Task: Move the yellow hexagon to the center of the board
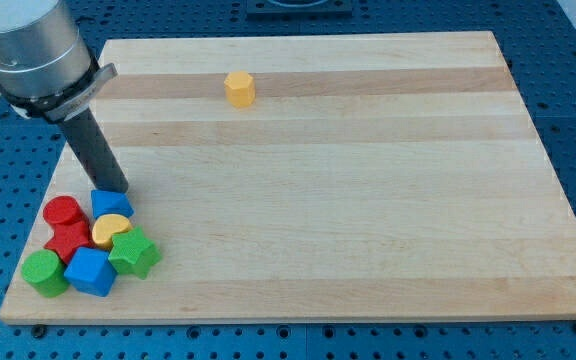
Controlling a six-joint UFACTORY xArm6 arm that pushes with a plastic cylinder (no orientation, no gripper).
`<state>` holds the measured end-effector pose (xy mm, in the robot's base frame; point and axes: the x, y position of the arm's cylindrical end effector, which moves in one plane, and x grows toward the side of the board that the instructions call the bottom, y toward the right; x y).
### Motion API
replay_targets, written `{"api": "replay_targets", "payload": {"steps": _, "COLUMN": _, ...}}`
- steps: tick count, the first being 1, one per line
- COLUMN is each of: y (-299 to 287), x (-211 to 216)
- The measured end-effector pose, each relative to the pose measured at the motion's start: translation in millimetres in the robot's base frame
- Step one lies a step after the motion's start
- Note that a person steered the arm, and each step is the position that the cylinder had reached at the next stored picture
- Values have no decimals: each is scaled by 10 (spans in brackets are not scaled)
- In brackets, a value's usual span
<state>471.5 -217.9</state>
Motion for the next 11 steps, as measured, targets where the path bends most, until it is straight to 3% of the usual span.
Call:
{"api": "replay_targets", "payload": {"steps": 2, "y": 1590, "x": -724}}
{"api": "replay_targets", "payload": {"steps": 3, "y": 1991, "x": -1519}}
{"api": "replay_targets", "payload": {"steps": 4, "y": 1870, "x": -2083}}
{"api": "replay_targets", "payload": {"steps": 5, "y": 1233, "x": -2093}}
{"api": "replay_targets", "payload": {"steps": 6, "y": 1086, "x": -1887}}
{"api": "replay_targets", "payload": {"steps": 9, "y": 1726, "x": -1685}}
{"api": "replay_targets", "payload": {"steps": 11, "y": 1723, "x": -1387}}
